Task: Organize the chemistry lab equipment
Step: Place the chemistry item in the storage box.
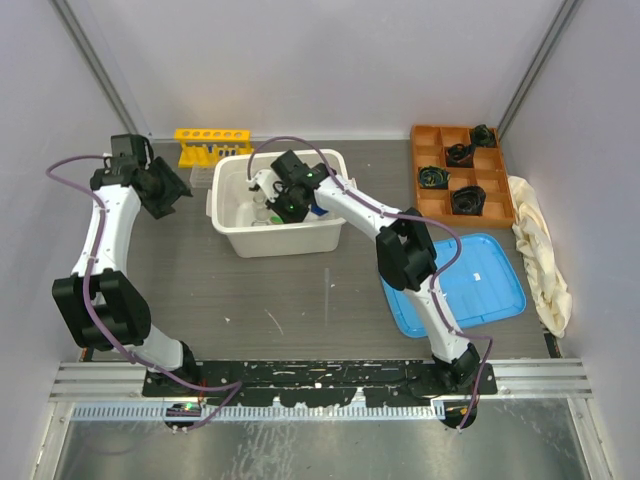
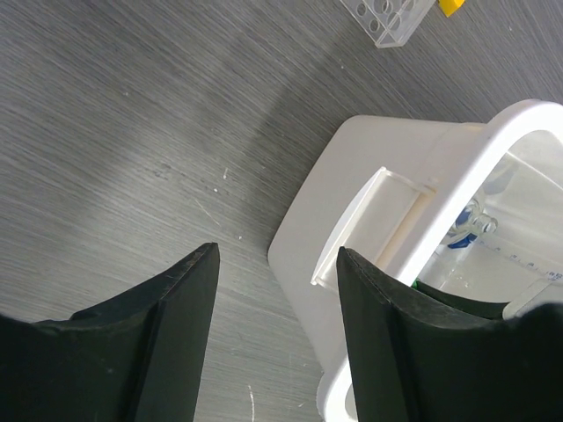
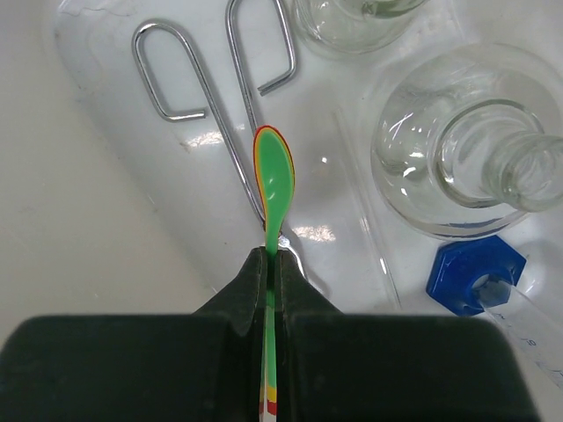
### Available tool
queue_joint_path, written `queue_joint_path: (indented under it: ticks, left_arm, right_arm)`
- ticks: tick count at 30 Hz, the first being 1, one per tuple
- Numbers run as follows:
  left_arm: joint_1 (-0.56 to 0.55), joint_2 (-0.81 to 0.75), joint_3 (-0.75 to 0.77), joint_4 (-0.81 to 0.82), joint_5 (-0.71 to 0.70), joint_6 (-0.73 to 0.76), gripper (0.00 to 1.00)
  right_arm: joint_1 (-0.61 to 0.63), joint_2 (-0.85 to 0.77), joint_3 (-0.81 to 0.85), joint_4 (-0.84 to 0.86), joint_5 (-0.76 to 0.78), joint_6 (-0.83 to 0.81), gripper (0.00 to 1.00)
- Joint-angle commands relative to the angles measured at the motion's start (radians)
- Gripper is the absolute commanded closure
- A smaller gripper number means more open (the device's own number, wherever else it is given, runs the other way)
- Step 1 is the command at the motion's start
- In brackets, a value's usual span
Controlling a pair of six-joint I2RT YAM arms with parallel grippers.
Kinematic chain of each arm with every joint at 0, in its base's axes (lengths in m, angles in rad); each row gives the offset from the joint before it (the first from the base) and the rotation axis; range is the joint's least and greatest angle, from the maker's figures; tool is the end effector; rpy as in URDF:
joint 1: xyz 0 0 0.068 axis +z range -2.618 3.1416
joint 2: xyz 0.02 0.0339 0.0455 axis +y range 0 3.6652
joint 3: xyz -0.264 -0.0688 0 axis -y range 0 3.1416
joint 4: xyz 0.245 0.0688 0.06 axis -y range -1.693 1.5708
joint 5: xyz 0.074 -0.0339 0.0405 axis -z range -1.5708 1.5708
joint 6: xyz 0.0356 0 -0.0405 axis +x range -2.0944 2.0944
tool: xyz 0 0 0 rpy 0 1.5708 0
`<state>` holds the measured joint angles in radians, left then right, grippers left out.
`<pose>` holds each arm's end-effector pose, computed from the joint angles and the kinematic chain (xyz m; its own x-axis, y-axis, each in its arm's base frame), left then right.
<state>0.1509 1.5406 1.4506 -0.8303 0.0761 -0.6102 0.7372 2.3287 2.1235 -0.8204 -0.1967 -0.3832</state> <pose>0.3244 0.0466 0.3280 -0.5850 -0.6669 -0.4616 -0.5364 0.7450 -0.3966 0.3729 0.3480 0.2209 -0.3126 -0.7791 -0.5434 -0.9177 0.3953 -0.0389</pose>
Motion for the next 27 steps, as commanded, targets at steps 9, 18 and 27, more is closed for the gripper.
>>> queue_joint_path:
  ticks: [9, 18, 27]
  left_arm:
    - [0.021, 0.002, 0.011, 0.010, 0.022, 0.020, 0.42]
    - [0.024, 0.013, 0.009, 0.010, 0.027, 0.024, 0.42]
    - [0.030, 0.014, 0.001, 0.010, 0.030, 0.029, 0.42]
  right_arm:
    - [-0.023, 0.025, 0.004, 0.046, 0.003, 0.036, 0.98]
    - [-0.027, 0.042, -0.002, 0.047, -0.003, 0.046, 0.98]
    - [-0.028, 0.064, -0.007, 0.050, -0.003, 0.059, 0.96]
